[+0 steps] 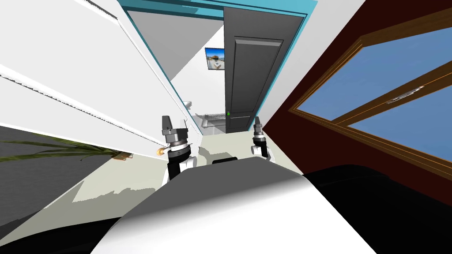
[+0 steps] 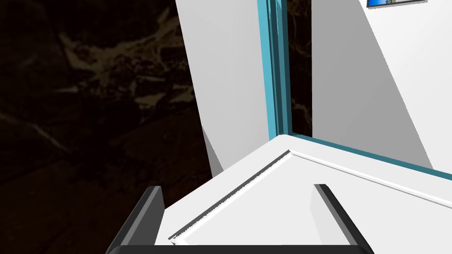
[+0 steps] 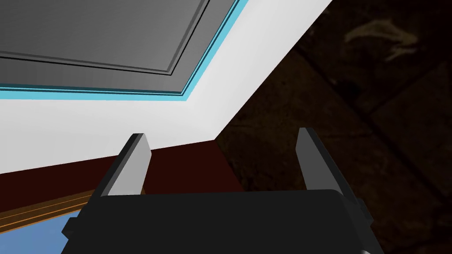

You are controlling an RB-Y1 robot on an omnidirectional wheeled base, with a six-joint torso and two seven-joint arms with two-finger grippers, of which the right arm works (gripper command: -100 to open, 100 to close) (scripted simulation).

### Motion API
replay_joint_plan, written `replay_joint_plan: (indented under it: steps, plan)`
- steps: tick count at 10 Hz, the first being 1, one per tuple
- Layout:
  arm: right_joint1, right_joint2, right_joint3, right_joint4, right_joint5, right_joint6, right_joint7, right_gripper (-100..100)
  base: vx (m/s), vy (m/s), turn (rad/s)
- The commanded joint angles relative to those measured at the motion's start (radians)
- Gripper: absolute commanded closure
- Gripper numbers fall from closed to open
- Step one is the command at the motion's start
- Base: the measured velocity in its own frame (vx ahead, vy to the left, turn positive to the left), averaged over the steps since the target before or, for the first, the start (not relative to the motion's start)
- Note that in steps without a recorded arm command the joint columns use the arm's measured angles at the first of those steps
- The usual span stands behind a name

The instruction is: Pull the door open

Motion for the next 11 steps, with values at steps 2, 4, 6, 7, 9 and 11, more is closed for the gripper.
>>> replay_joint_plan:
  steps: [2, 4, 6, 7, 9, 11]
  plan:
    - [-0.017, -0.007, -0.009, 0.059, 0.02, -0.013, 0.042, -100, 0.093, 0.02, -0.01]
    - [-0.032, -0.011, -0.015, 0.106, 0.036, -0.024, 0.073, -100, 0.102, 0.025, -0.01]
    - [-0.047, -0.015, -0.022, 0.155, 0.052, -0.035, 0.105, -100, 0.098, 0.023, -0.011]
    - [-0.055, -0.017, -0.025, 0.18, 0.061, -0.04, 0.122, -100, 0.11, 0.022, -0.008]
    - [-0.071, -0.02, -0.032, 0.23, 0.078, -0.051, 0.156, -100, 0.102, 0.03, -0.01]
    - [-0.087, -0.024, -0.039, 0.28, 0.095, -0.062, 0.189, -100, 0.1, 0.022, -0.012]
